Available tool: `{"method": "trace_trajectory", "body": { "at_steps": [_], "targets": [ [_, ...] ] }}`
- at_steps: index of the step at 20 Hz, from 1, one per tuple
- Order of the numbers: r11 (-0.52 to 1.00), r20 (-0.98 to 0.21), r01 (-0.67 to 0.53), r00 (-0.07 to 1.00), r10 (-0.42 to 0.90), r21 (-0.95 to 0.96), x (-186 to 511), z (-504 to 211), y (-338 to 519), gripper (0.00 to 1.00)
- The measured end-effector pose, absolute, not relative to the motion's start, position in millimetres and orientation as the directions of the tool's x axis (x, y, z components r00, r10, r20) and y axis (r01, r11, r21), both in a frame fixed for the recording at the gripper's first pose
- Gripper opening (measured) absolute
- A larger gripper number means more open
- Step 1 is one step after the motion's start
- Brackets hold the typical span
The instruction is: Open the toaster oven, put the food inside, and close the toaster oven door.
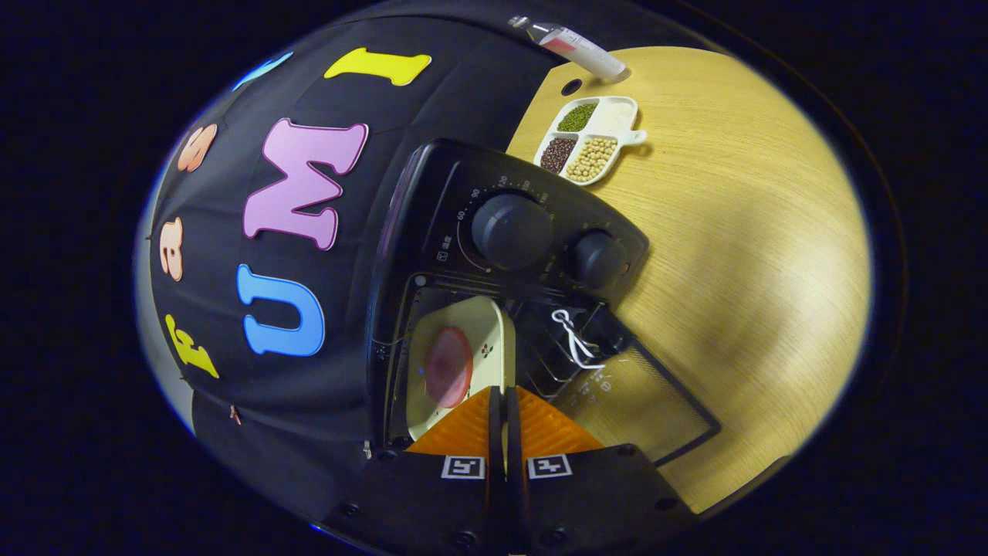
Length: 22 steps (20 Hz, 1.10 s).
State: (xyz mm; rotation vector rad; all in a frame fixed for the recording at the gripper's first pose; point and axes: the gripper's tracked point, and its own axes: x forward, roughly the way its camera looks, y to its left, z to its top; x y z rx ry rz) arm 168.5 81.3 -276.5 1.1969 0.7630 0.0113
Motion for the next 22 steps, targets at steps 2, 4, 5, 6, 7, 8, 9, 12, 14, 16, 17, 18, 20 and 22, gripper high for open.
{"method": "trace_trajectory", "body": {
  "at_steps": [2, 4, 5, 6, 7, 8, 9, 12, 14, 16, 17, 18, 20, 22],
  "targets": [
    [0.392, -0.523, 0.383, 0.771, 0.364, 0.837, 181, -284, 88, 0.06],
    [0.395, -0.519, 0.386, 0.792, 0.322, 0.834, 192, -288, 91, 0.06],
    [0.390, -0.507, 0.379, 0.804, 0.310, 0.839, 194, -287, 93, 0.06],
    [0.385, -0.496, 0.372, 0.814, 0.302, 0.845, 198, -286, 95, 0.06],
    [0.381, -0.487, 0.366, 0.822, 0.295, 0.849, 199, -285, 97, 0.06],
    [0.379, -0.486, 0.367, 0.824, 0.290, 0.849, 202, -286, 101, 0.06],
    [0.381, -0.493, 0.374, 0.822, 0.286, 0.846, 203, -287, 102, 0.06],
    [0.397, -0.539, 0.422, 0.804, 0.252, 0.815, 204, -295, 105, 0.06],
    [0.399, -0.525, 0.409, 0.816, 0.242, 0.821, 204, -291, 106, 0.11],
    [0.392, -0.511, 0.395, 0.821, 0.254, 0.831, 205, -286, 110, 0.20],
    [0.398, -0.513, 0.394, 0.819, 0.256, 0.828, 202, -284, 109, 0.24],
    [0.409, -0.517, 0.393, 0.817, 0.256, 0.824, 200, -285, 110, 0.43],
    [0.436, -0.522, 0.385, 0.814, 0.255, 0.814, 194, -282, 108, 0.86],
    [0.467, -0.524, 0.371, 0.813, 0.254, 0.802, 183, -276, 106, 0.98]
  ]
}}
